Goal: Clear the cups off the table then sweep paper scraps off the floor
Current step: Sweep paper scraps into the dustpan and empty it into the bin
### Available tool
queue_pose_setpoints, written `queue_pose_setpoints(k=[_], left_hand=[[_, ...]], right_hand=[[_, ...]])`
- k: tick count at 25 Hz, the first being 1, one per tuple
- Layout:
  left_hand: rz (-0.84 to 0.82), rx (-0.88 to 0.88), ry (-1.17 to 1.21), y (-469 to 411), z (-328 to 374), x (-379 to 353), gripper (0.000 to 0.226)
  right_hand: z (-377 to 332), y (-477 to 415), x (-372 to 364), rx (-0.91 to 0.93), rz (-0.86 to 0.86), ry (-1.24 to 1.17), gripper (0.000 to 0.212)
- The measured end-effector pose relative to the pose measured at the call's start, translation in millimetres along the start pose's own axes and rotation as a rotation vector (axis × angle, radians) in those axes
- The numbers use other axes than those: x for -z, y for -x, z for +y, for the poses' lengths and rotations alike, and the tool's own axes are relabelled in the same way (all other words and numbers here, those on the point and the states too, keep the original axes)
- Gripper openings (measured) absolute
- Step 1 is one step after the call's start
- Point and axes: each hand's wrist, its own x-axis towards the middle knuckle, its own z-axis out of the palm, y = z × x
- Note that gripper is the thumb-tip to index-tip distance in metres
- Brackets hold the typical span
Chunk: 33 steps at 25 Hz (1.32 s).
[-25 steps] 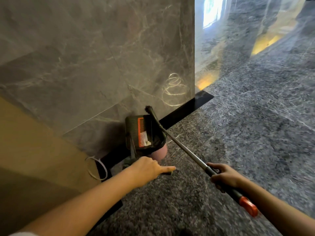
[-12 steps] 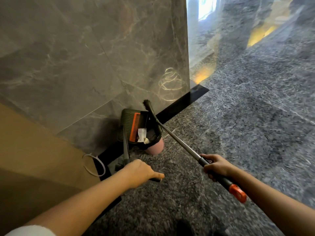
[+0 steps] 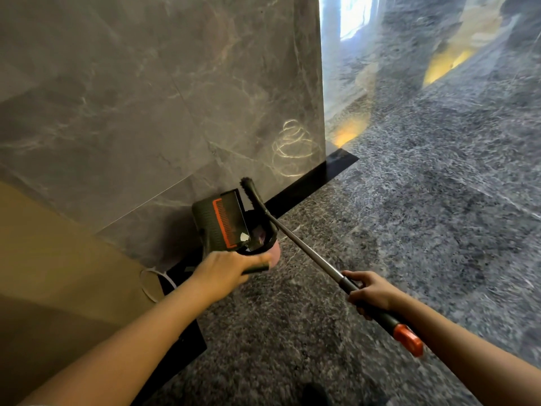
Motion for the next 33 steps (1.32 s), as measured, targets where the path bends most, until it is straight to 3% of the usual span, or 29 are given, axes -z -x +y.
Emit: queue_pose_setpoints(k=[4,7,14,19,24,33], left_hand=[[0.401,0.33,0.507,-3,-36,25,0.059],[0.648,0.498,0.651,0,-71,50,0.059],[0.842,0.724,0.945,19,-102,77,0.059],[0.862,0.572,1.028,-8,-82,98,0.061],[0.805,0.29,1.018,-67,-43,123,0.061],[0.639,-0.089,1.083,-209,91,141,0.058]], right_hand=[[-8,2,-7,0.006,-0.017,-0.05,0.068],[-19,1,-8,0.017,-0.009,-0.104,0.066],[-35,10,1,0.027,0.052,-0.257,0.063],[-33,30,28,0.025,0.164,-0.29,0.066],[-26,54,63,0.027,0.326,-0.317,0.068],[7,99,139,0.03,0.599,-0.616,0.064]])
